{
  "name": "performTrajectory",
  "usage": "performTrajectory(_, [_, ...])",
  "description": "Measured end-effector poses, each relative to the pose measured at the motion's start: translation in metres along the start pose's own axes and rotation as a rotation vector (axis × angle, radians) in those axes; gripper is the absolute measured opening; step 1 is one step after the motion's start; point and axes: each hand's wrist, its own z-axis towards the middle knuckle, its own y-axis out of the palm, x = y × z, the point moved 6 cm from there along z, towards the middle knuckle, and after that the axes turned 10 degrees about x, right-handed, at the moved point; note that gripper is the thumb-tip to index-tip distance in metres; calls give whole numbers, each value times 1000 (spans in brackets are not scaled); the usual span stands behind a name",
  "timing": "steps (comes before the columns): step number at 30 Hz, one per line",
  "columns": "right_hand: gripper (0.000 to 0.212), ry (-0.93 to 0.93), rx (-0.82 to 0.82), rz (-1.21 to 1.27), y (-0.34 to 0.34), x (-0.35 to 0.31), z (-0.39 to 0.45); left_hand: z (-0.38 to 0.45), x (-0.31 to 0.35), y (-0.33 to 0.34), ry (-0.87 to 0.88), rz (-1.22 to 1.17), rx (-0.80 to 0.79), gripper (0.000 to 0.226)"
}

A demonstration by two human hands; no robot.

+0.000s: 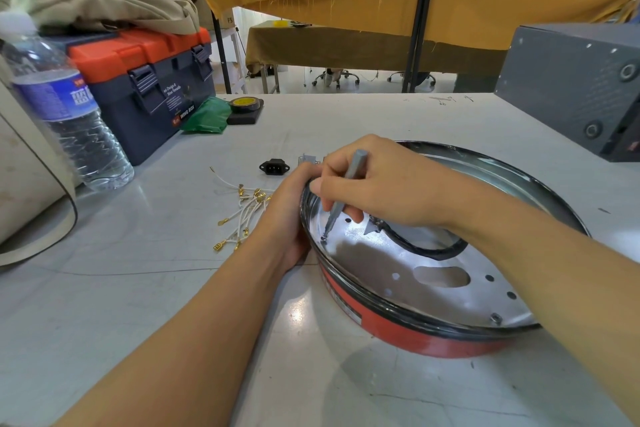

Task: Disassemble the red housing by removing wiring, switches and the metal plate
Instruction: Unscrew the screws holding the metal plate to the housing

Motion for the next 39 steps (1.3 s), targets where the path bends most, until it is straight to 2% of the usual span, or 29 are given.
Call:
performTrajectory(3, [30,-9,18,4,-2,0,0,0,0,1,12,-14,-22,46])
performTrajectory(7, [28,4,1,29,-1,2,2,1,-2,-3,5,-31,15,29])
performTrajectory(12, [13,19,-22,115,-2,2,1,1,-4,-1,-58,-44,-11,41])
performTrajectory(16, [8,6,-32,110,-2,2,2,1,-3,0,-41,-60,-21,46])
performTrajectory(22, [8,39,-54,42,1,4,1,2,-3,-2,-49,-43,29,30])
performTrajectory(25, [10,44,-68,42,3,3,0,1,-2,-1,-33,-14,28,35])
performTrajectory(29, [27,27,-40,45,3,1,0,-2,2,3,61,46,-43,57])
performTrajectory(31, [31,30,-25,40,3,1,1,-4,2,4,42,23,-64,60])
performTrajectory(39, [23,64,-53,25,3,2,0,-2,-2,-1,-38,-42,24,38])
